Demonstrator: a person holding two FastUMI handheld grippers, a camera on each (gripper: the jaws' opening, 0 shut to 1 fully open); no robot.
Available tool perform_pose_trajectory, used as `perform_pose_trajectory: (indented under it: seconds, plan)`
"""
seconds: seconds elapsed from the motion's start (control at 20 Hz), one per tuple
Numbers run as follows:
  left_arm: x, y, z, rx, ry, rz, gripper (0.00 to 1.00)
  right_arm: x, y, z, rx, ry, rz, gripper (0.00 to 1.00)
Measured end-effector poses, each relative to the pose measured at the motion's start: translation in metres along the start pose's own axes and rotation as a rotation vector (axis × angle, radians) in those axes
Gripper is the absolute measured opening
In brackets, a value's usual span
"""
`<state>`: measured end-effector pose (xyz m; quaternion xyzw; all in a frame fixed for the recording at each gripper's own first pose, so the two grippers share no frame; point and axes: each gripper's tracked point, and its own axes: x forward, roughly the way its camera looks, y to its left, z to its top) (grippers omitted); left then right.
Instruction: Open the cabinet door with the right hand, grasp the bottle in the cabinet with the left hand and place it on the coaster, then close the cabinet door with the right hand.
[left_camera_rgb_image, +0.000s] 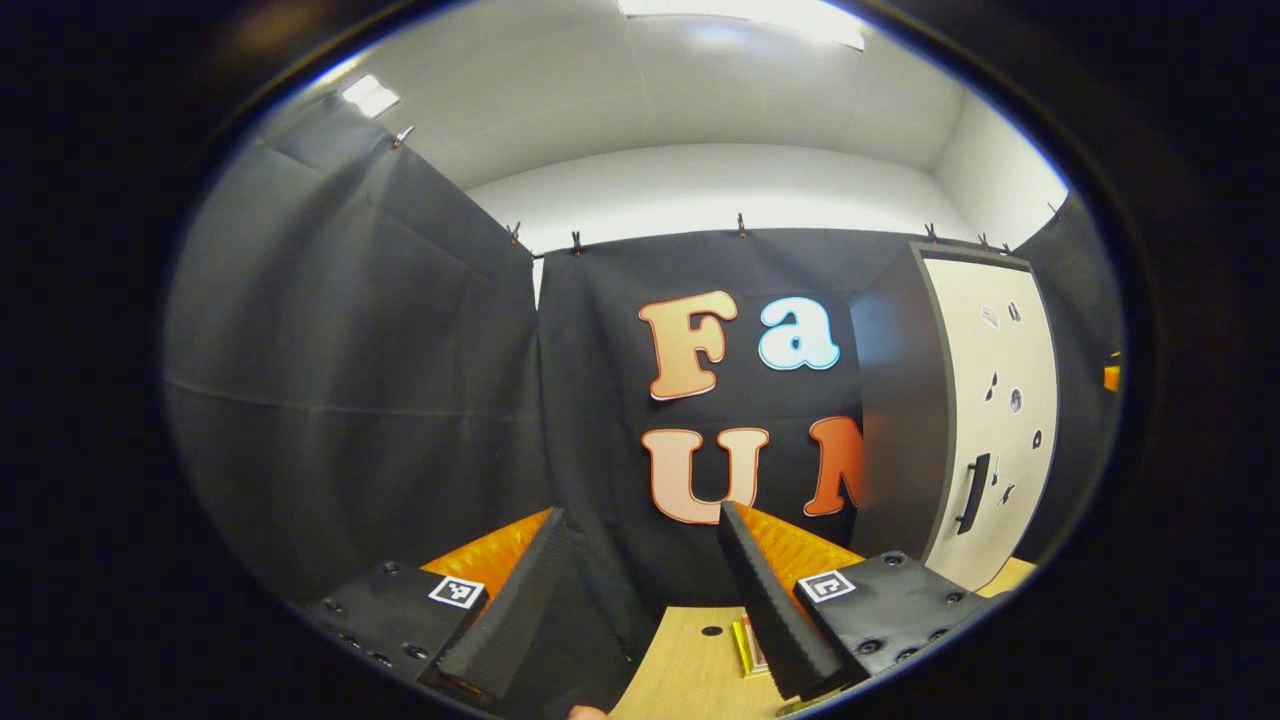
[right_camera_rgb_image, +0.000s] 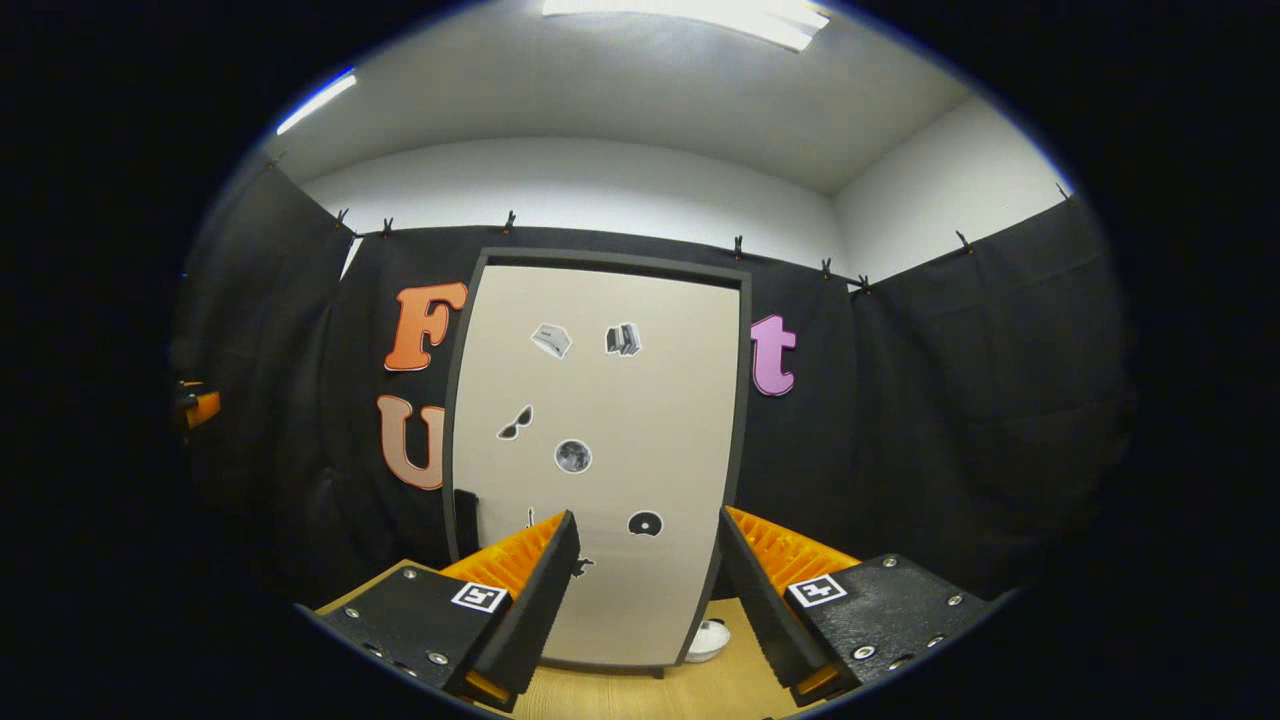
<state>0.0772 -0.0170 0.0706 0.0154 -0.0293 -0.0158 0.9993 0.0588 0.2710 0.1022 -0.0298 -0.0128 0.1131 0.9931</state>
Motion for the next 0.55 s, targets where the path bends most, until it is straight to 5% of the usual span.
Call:
perform_pose_trajectory:
  seconds: [0.55]
  plan:
    - [-0.004, 0.035, 0.011, -0.032, 0.007, 0.000, 0.99, -0.026, -0.002, 0.008, -0.039, -0.016, -0.029, 0.88]
